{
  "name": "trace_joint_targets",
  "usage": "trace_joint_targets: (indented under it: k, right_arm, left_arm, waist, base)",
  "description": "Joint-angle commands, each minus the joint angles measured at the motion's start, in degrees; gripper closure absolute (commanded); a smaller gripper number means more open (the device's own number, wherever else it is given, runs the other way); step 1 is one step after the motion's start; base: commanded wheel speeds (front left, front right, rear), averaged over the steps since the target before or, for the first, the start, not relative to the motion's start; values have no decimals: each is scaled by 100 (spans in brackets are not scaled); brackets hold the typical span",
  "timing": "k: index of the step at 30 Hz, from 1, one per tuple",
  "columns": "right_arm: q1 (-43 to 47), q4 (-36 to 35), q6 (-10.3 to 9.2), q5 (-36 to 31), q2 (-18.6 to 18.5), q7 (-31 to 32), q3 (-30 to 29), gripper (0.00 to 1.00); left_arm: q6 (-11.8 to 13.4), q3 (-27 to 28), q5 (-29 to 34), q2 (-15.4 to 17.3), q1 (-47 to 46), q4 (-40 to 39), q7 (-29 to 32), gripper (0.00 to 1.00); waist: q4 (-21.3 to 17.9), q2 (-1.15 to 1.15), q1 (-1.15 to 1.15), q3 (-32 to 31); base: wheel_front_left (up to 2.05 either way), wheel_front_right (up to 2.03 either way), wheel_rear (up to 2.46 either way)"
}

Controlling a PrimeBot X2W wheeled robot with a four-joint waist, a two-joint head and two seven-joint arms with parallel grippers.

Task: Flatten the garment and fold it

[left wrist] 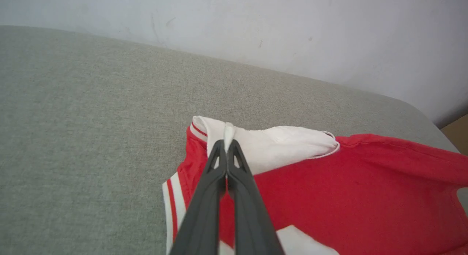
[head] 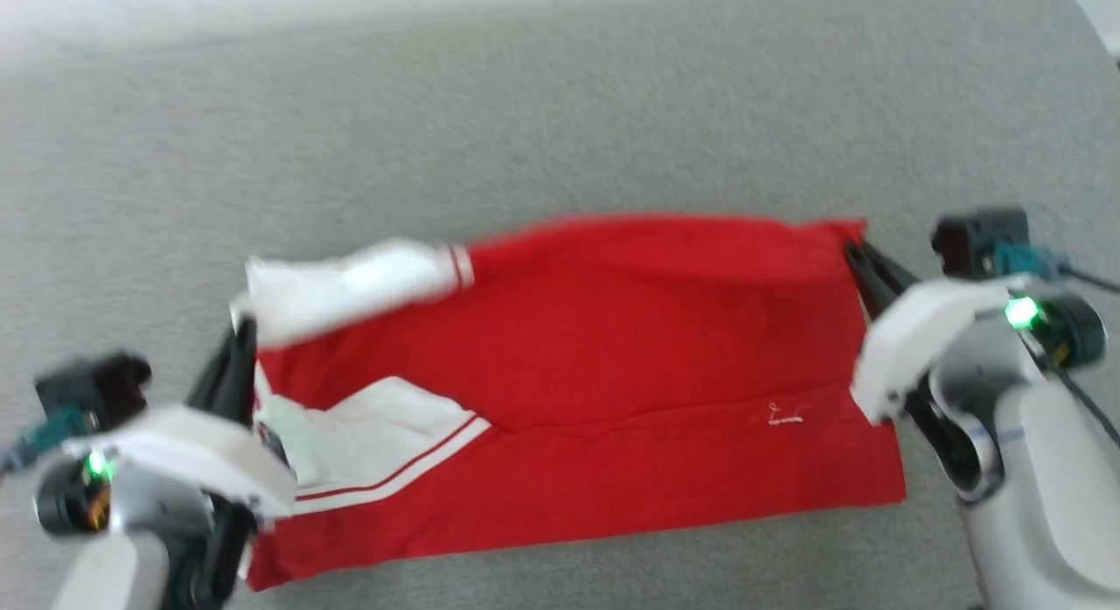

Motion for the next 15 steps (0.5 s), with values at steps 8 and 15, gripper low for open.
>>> trace_joint_targets:
  k: [8, 15]
  right_arm:
    - [700, -37, -6, -85, -440, 424, -5, 100]
    - [970, 136, -6, -197, -809, 911, 308, 100]
  left_arm:
    - [95, -79, -226, -143, 974, -105, 66, 100]
    - [-32, -294, -329, -221, 1294, 237, 149, 100]
  waist:
    - [398, 0, 2, -503]
    - [459, 0, 2, -533]
  base:
    - [0, 0, 0]
    - [0, 0, 0]
